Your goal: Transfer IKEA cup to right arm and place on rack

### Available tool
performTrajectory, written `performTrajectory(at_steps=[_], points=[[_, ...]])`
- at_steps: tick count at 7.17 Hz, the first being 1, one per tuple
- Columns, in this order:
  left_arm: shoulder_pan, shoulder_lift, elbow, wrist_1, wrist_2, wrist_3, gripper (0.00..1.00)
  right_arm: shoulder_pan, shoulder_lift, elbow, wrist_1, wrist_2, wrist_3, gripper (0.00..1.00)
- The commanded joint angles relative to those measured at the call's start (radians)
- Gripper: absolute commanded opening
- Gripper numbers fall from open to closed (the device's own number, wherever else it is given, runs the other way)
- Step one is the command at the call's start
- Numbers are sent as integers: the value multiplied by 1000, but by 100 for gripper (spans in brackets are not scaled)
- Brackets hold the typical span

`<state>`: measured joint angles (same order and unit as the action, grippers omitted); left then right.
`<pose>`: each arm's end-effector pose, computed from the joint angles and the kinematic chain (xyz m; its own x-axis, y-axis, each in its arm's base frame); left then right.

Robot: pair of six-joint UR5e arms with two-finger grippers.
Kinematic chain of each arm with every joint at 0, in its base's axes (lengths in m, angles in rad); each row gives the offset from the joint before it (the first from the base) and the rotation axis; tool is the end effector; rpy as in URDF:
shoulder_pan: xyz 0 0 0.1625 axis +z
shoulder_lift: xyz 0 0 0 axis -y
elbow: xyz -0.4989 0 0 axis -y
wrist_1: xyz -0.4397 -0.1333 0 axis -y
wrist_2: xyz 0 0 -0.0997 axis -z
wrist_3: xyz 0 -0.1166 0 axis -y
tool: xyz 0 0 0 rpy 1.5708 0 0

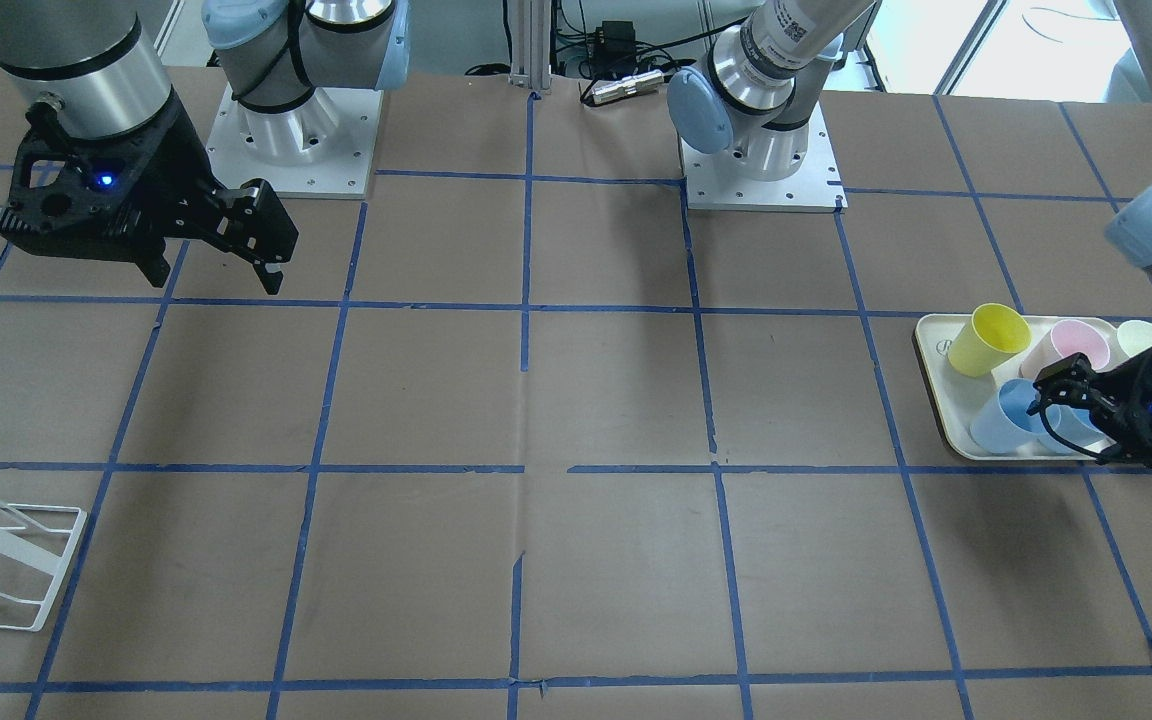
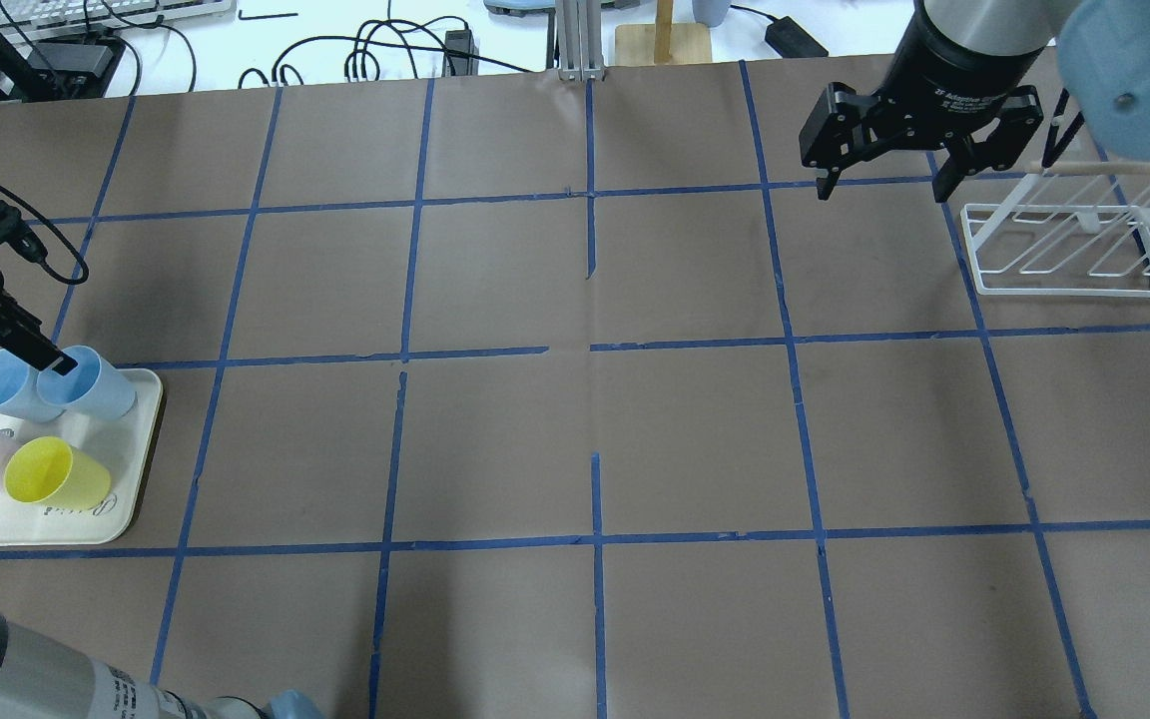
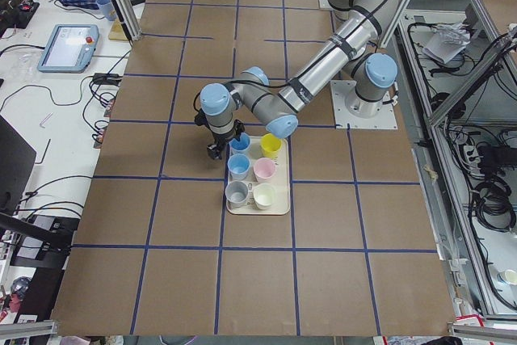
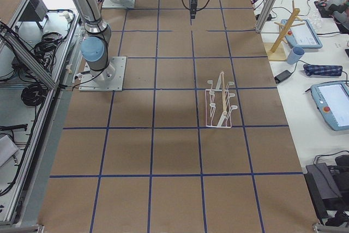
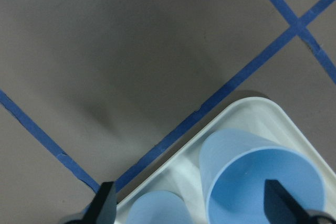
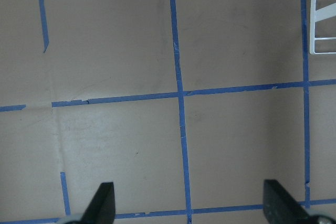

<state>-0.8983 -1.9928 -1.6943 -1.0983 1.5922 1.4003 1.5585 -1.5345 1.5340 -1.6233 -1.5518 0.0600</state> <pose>0.3158 -0.6065 0.2660 -0.7451 0.6634 0.0683 0.6663 0.7449 0.0334 0.1286 -0.5652 0.5502 -0.9972 0.0711 -0.0221 0.0722 0.9960 -0.0517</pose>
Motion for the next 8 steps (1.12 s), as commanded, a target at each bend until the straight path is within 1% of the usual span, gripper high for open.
performTrajectory(at_steps=[1, 2, 3, 4, 5, 6, 7, 8], points=[[-2, -17, 4, -6, 14, 2, 100, 0, 1, 0, -1, 1, 0, 100], [-5, -18, 4, -11, 14, 2, 94, 0, 1, 2, -1, -1, 0, 100], [-7, -21, 1, -14, 14, 2, 91, 0, 1, 2, -1, -1, 0, 100], [-7, -23, 1, -14, 14, 2, 82, 0, 1, 2, 0, -1, -2, 100], [-7, -23, -1, -14, 15, 0, 64, 0, 1, 2, 0, 1, -2, 100], [-8, -23, -1, -17, 14, -1, 39, -2, 1, 2, -1, 1, -2, 100], [-7, -21, 1, -47, 9, -3, 11, -2, 1, 2, 0, 2, 0, 100], [-8, -21, 1, -57, 6, -6, 0, -2, 1, 2, 0, 2, 0, 100]])
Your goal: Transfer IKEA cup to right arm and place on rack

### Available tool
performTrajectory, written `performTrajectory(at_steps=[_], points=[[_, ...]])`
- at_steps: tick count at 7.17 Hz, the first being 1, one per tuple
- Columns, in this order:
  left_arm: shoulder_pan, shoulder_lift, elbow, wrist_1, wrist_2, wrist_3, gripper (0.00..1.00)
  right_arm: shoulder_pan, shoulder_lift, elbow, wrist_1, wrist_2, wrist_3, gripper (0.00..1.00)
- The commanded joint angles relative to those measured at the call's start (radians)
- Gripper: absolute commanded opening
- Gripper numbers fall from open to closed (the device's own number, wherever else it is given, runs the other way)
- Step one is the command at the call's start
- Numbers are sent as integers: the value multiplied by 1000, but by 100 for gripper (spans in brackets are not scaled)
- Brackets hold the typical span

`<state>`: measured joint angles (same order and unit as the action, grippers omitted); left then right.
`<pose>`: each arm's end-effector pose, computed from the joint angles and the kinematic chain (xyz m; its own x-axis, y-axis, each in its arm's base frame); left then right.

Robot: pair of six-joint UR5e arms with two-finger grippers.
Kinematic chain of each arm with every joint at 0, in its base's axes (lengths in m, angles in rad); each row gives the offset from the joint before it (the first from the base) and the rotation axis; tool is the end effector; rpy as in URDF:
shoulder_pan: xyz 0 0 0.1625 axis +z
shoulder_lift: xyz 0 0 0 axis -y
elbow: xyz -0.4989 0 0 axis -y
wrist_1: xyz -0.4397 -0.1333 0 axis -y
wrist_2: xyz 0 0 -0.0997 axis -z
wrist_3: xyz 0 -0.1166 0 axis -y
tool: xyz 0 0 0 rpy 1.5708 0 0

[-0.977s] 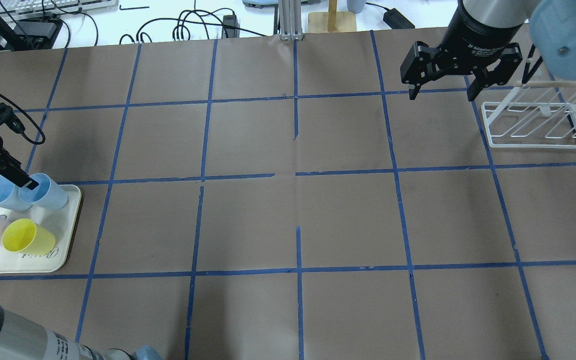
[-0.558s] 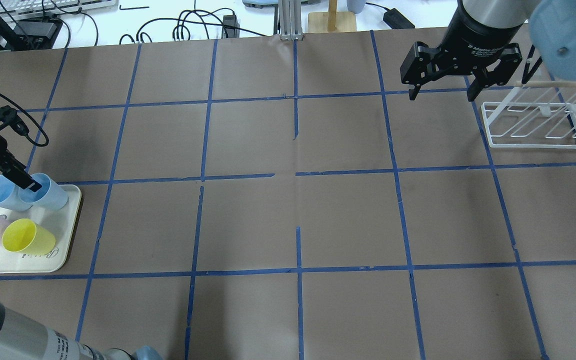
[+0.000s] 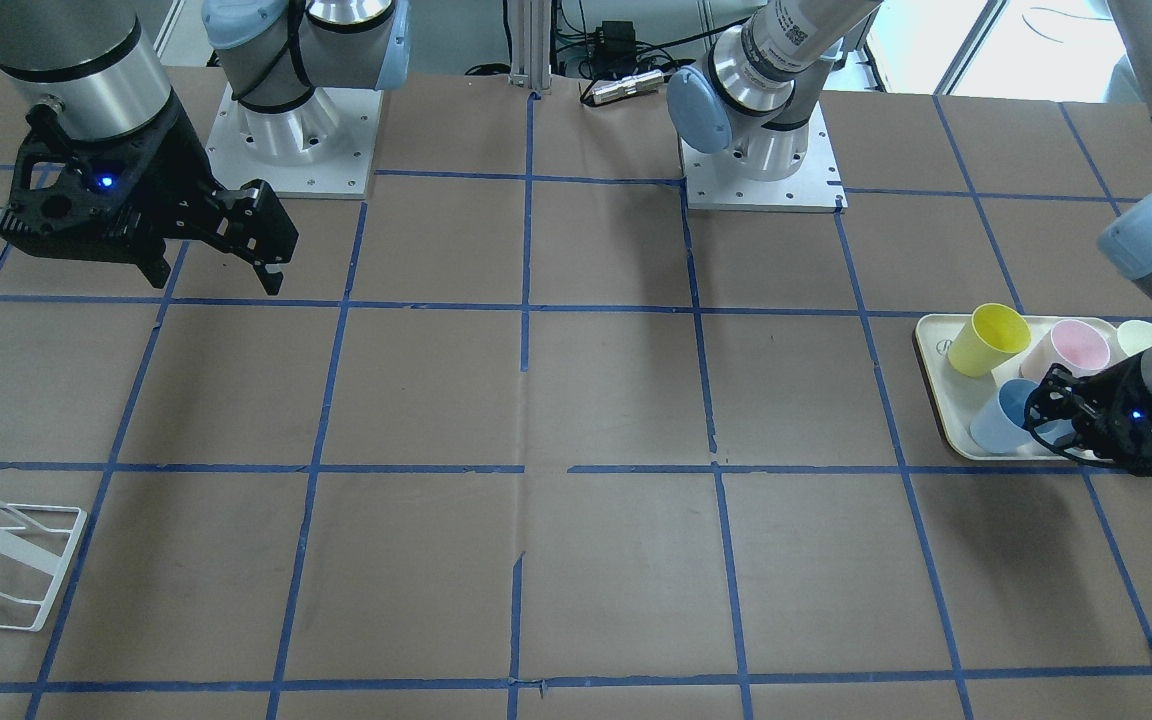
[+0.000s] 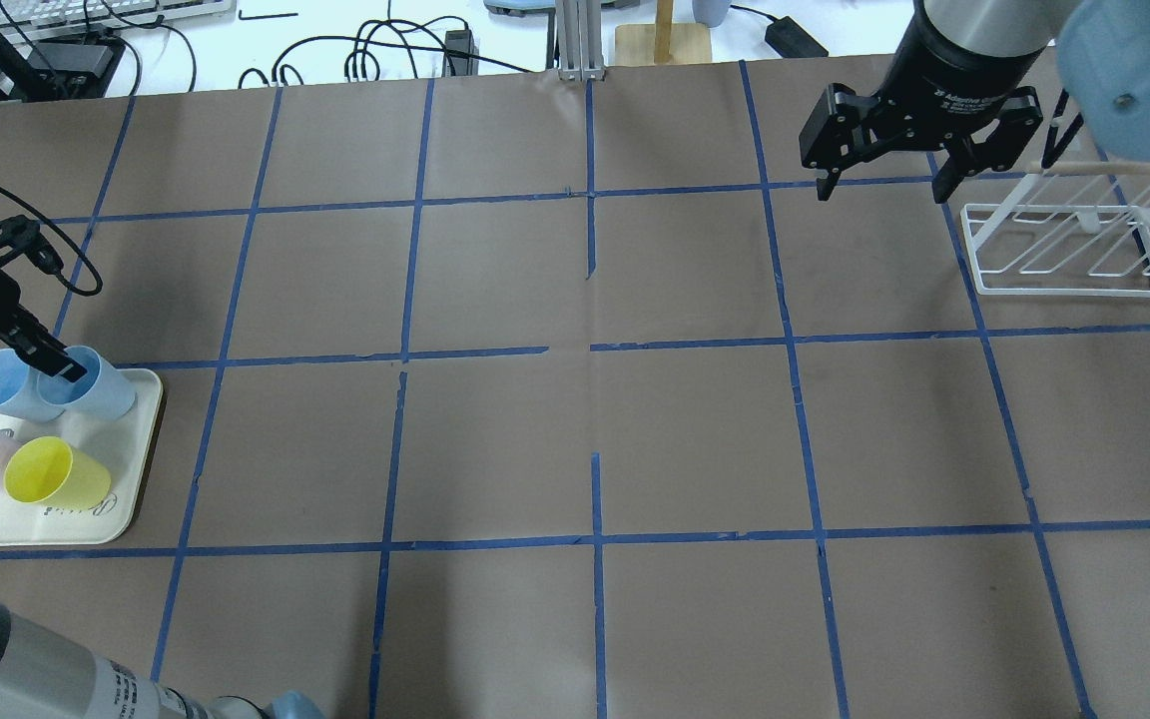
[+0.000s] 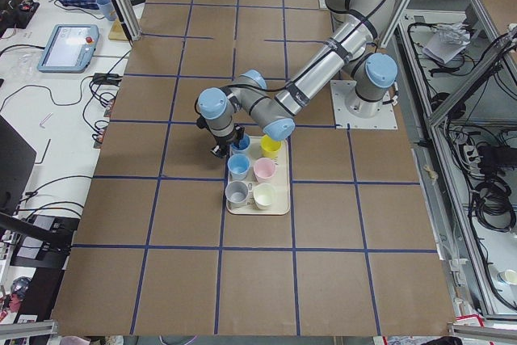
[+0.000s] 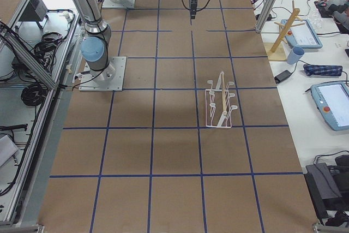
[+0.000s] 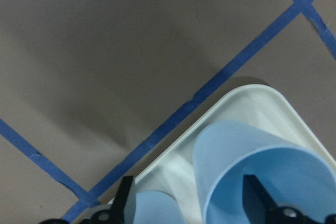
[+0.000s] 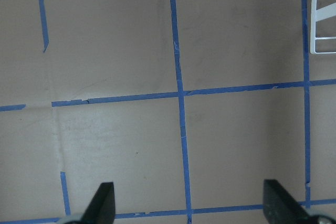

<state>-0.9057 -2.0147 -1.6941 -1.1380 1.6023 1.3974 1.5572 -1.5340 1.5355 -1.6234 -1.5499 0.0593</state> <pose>0.3104 -0.6058 0.2480 -0.7385 0.6622 0.1266 0.6717 0.7388 0.0539 0.1281 -0.5654 0.5491 -0.9971 0.0717 -0.0239 0.0728 0.9961 -0.0498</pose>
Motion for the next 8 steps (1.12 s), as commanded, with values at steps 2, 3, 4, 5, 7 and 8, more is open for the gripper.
performTrajectory(at_steps=[2, 3, 4, 5, 7, 8], points=[[-7, 11, 16, -76, -5, -12, 0, 0, 0, 0, 0, 1, 1, 100], [-13, 34, 22, -97, -7, -14, 0, 0, 0, 0, 0, 1, 2, 100], [-33, 47, 34, -127, -12, -17, 0, 0, 0, -1, 0, 1, 2, 100], [-51, 66, 63, -181, -46, -23, 0, 0, 0, -1, 0, 1, 2, 100], [-70, 115, 140, -383, -233, -168, 0, -20, 0, -9, 6, 65, -1, 100], [-91, 145, 154, -460, -328, -270, 0, -38, 0, -12, 13, 100, -3, 100]])
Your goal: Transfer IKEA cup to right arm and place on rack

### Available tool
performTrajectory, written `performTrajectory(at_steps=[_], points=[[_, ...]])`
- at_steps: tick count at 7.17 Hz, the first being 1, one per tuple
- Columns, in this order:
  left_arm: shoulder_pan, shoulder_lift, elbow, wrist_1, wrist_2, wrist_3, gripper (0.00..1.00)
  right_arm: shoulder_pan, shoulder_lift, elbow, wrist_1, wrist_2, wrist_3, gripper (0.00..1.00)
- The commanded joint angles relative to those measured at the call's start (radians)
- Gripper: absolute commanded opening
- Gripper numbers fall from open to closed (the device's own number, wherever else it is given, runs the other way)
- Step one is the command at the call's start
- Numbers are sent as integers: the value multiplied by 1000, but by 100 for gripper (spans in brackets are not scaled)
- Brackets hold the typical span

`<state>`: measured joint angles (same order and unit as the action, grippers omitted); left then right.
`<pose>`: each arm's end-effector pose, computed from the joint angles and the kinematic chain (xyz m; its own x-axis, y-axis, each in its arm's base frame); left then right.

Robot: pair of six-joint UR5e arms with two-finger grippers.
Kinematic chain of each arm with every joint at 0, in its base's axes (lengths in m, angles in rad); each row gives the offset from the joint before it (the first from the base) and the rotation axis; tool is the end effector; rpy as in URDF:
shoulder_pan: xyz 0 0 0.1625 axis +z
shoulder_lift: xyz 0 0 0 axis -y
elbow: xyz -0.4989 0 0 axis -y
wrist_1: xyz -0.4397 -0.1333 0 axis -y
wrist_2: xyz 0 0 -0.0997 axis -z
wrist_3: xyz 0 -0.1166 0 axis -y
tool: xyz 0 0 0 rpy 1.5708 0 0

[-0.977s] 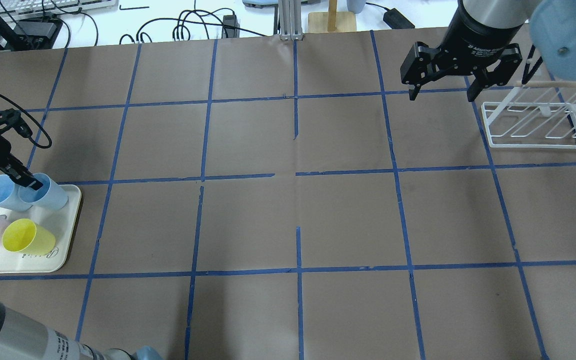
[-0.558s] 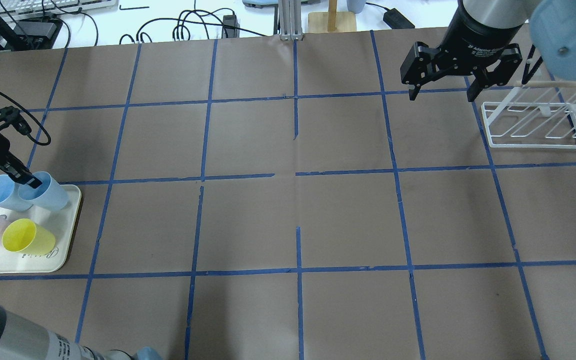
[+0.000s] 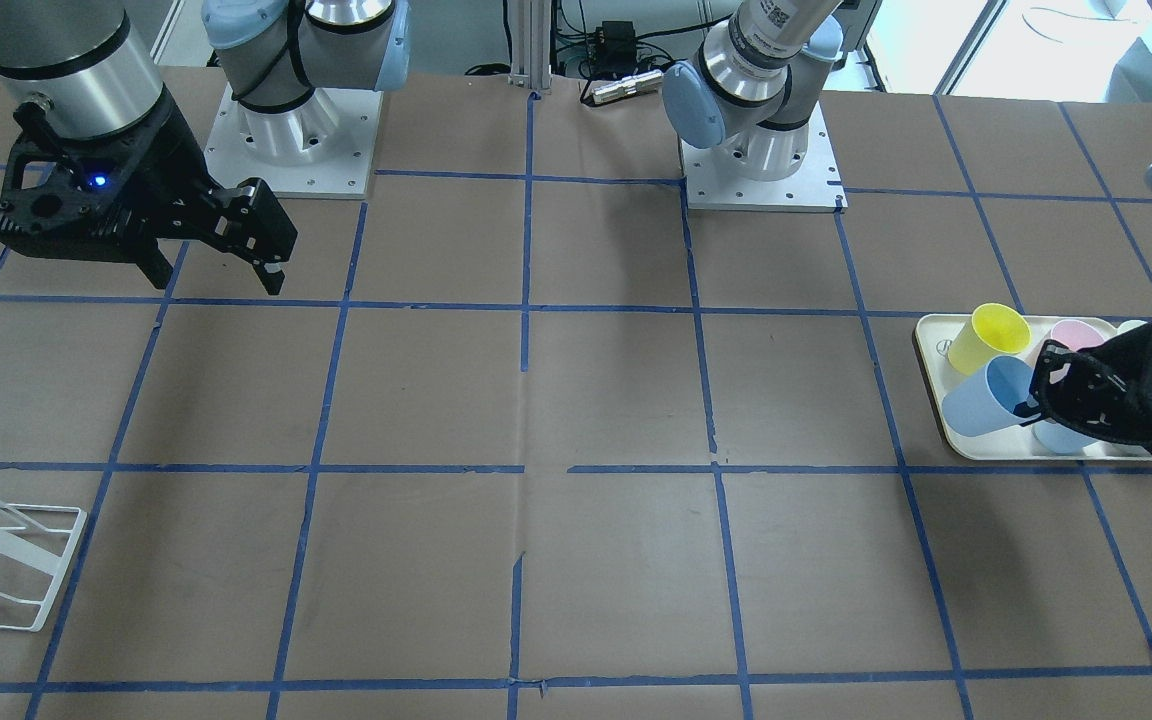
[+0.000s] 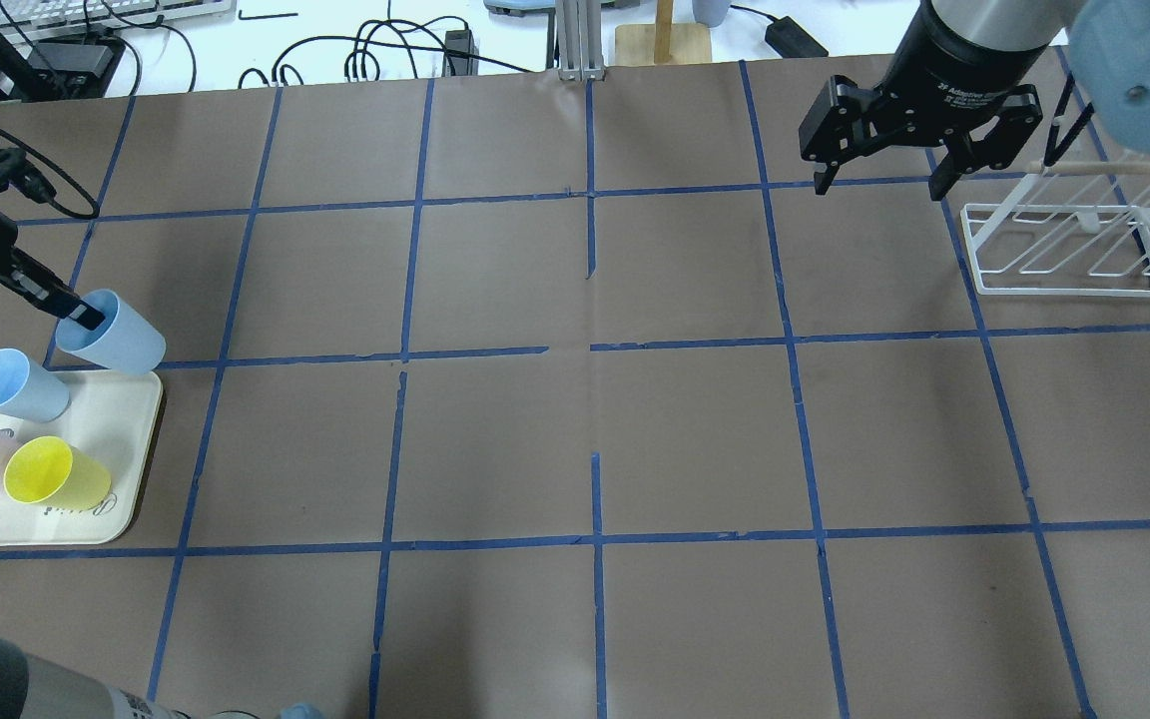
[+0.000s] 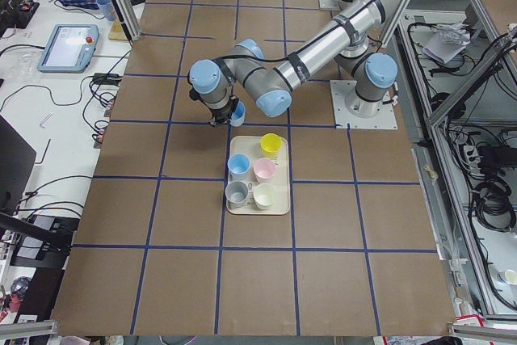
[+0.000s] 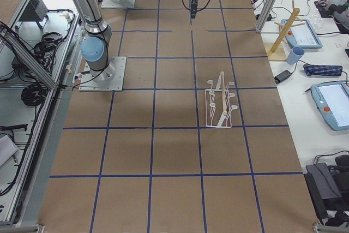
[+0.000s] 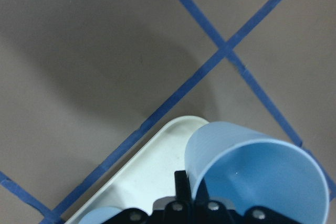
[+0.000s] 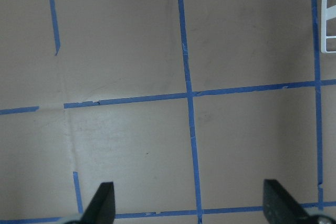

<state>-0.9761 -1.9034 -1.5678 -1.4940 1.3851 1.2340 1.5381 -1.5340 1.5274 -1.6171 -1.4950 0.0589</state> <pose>0.2341 -0.6225 0.3558 -0.7724 0.5623 0.2951 0.5647 0.8208 -0.0861 0.1236 -0.5681 0.5531 -0.9931 0.0873 -0.0786 0.0913 0.9947 -0.0483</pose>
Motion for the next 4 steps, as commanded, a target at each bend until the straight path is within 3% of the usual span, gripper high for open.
performTrajectory(at_steps=[1, 2, 4], points=[[-60, 71, 28, -135, -214, -245, 0, -51, 0, -3, 11, 115, -7, 100], [-129, 110, 28, -143, -277, -421, 0, -94, 0, -3, 54, 190, -43, 100], [-241, 165, -1, -146, -422, -656, 0, -218, 0, -1, 191, 443, -188, 100]])
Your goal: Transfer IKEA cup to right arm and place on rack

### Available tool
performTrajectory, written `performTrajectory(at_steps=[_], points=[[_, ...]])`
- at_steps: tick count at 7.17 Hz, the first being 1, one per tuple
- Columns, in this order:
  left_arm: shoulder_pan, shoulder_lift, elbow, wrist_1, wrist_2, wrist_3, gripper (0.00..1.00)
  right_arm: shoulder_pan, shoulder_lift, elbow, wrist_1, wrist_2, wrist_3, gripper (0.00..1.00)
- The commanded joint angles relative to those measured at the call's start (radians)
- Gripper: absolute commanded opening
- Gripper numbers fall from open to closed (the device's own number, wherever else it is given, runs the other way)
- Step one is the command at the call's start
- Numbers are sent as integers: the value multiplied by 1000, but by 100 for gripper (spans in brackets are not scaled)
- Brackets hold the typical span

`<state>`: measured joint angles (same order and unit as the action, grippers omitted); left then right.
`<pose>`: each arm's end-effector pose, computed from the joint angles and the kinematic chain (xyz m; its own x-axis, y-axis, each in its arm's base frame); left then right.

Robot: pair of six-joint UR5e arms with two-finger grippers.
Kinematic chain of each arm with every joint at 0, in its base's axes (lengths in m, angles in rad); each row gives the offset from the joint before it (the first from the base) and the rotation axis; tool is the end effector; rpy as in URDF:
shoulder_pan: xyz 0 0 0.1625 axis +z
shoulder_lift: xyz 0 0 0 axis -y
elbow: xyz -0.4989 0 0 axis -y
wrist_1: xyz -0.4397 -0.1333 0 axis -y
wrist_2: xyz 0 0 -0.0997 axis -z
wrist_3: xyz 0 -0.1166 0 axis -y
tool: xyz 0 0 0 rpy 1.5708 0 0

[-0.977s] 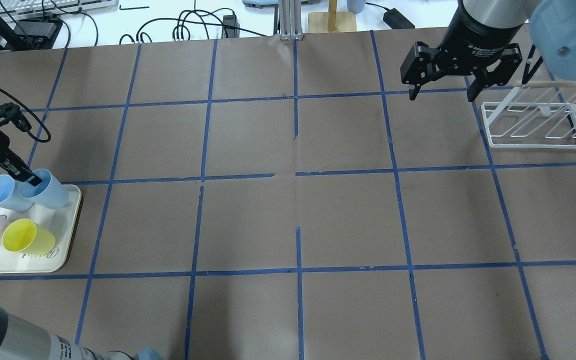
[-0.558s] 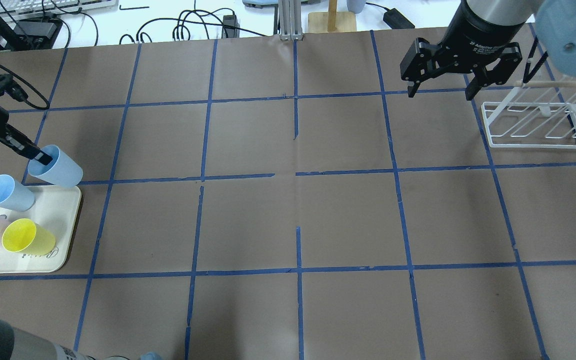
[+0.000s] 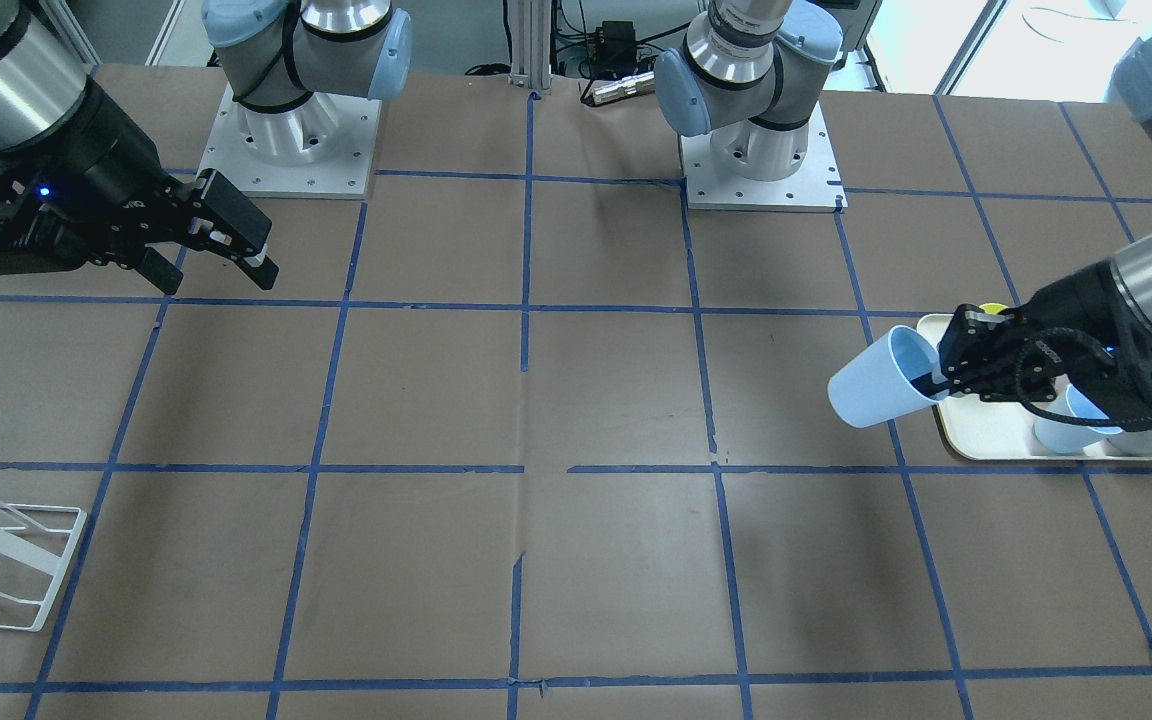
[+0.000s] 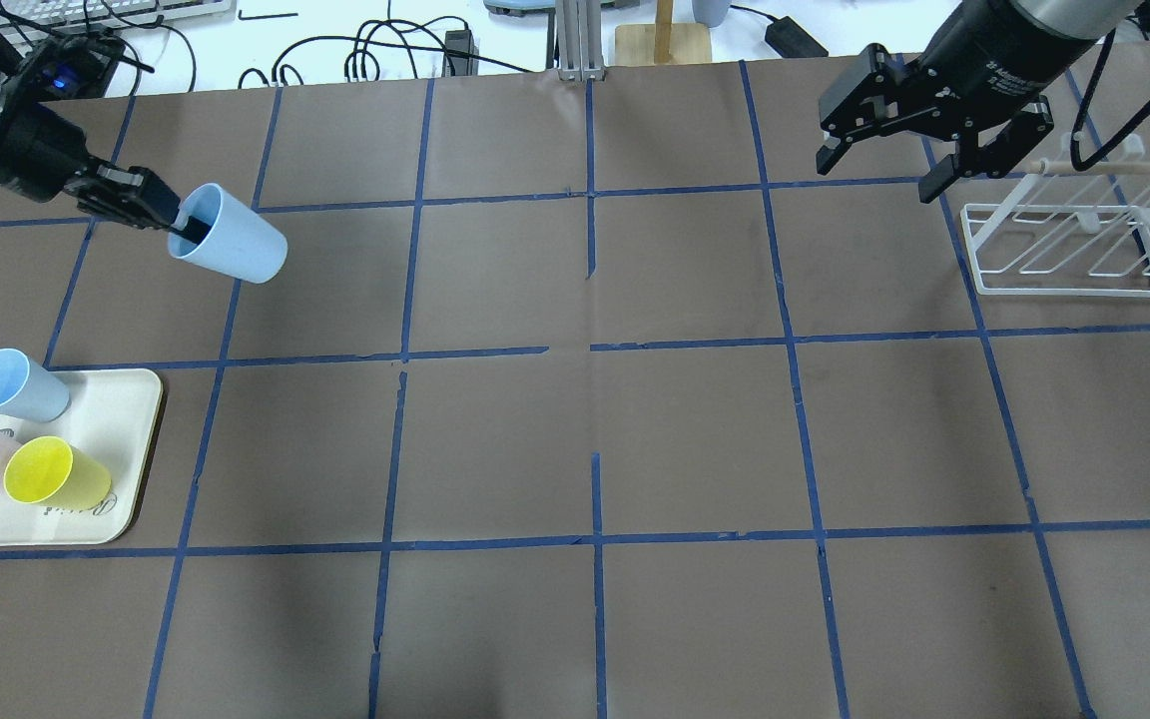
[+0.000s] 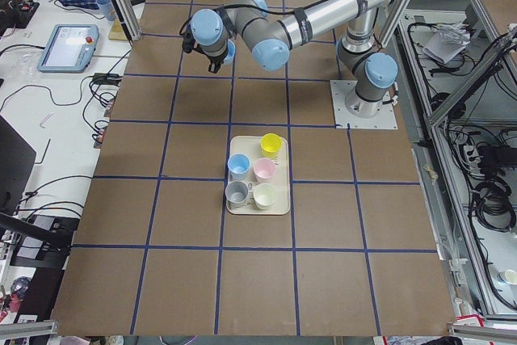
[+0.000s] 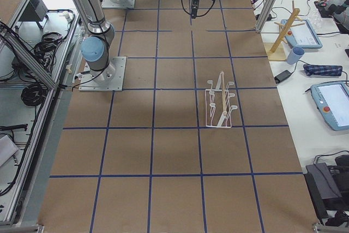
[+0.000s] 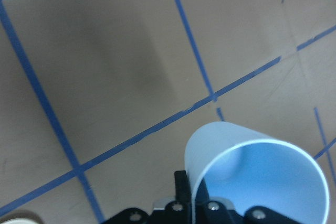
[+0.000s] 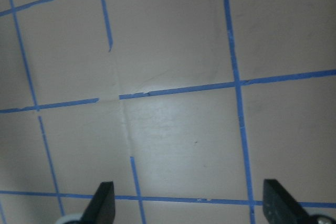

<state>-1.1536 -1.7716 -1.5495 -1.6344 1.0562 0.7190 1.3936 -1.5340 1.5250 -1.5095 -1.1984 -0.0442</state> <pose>0.0706 -0.6299 0.4504 -0.8217 0.2375 0.5180 0.1966 0.9714 -0.1335 0.0757 -0.5743 0.5513 -0.9204 0.1393 -0.3653 0.1355 0.9901 0.0362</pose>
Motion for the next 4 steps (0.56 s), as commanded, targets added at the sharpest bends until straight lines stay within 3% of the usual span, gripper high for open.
performTrajectory(at_steps=[1, 4], points=[[-92, 50, -55, -10, -179, -174, 0, -124, 0, 1, 153, 269, -138, 100], [-139, 121, -289, -10, -660, -327, 0, -139, -15, 18, 247, 634, -229, 100]])
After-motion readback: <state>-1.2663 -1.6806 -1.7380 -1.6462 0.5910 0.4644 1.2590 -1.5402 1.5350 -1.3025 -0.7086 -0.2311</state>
